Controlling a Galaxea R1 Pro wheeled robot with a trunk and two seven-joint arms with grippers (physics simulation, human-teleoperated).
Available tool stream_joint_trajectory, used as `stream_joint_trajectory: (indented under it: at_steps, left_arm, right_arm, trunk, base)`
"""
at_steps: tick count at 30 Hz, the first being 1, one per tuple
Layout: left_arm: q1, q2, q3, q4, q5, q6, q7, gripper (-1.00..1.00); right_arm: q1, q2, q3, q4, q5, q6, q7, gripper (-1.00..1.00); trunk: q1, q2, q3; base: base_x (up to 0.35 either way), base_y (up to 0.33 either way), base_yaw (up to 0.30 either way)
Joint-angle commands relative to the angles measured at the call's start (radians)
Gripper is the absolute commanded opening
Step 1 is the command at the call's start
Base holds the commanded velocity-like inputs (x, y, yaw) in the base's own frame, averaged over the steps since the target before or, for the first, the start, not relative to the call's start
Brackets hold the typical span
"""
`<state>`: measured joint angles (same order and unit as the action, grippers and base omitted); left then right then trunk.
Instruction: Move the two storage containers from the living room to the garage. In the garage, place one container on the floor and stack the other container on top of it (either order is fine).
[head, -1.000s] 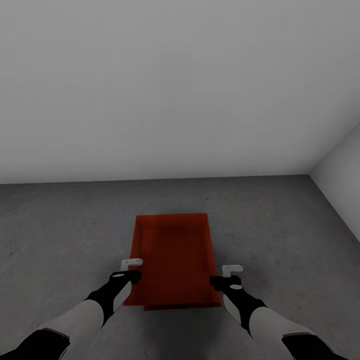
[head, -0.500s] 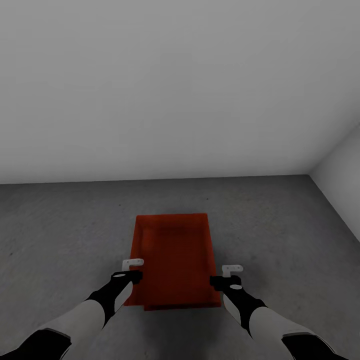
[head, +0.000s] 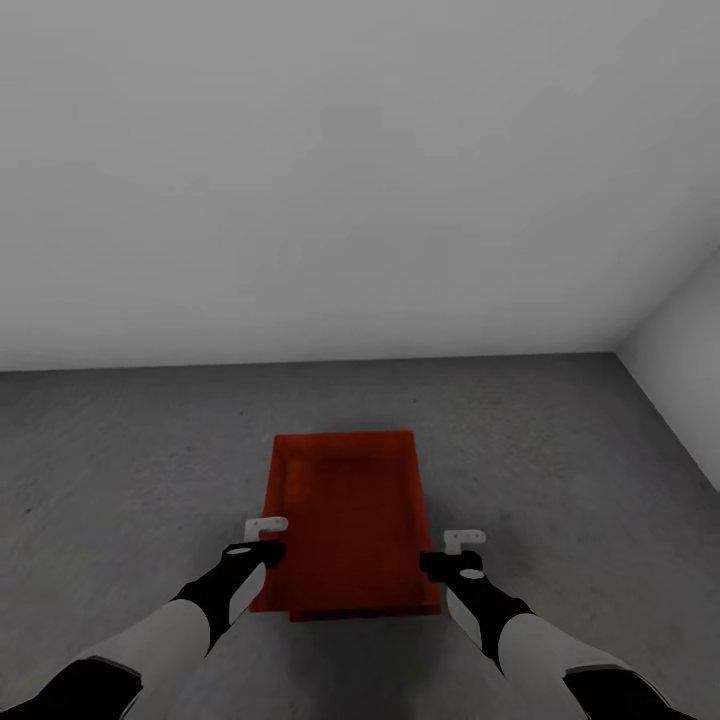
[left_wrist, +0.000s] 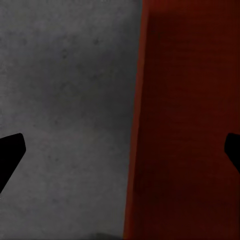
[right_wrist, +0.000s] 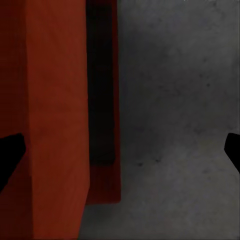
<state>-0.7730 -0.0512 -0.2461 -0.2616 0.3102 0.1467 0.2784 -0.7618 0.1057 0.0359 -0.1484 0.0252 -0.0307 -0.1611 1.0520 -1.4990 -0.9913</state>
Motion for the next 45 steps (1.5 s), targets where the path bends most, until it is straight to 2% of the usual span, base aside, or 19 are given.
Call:
stream_joint_trajectory:
  at_steps: [1, 45]
  left_arm:
    - [0.000, 0.001, -0.008, -0.002, 0.009, 0.005, 0.007, 1.00]
    - [0.000, 0.003, -0.007, -0.005, 0.009, -0.002, 0.007, 1.00]
  right_arm:
    - [-0.001, 0.000, 0.004, 0.001, 0.002, -0.002, -0.005, 1.00]
    - [-0.001, 0.000, 0.003, 0.001, 0.002, -0.003, -0.009, 1.00]
  trunk:
    - [-0.004, 0.007, 0.003]
    - [-0.173, 0.315, 0.141]
  base:
    - [0.000, 0.000, 0.000]
    - [0.000, 0.000, 0.000]
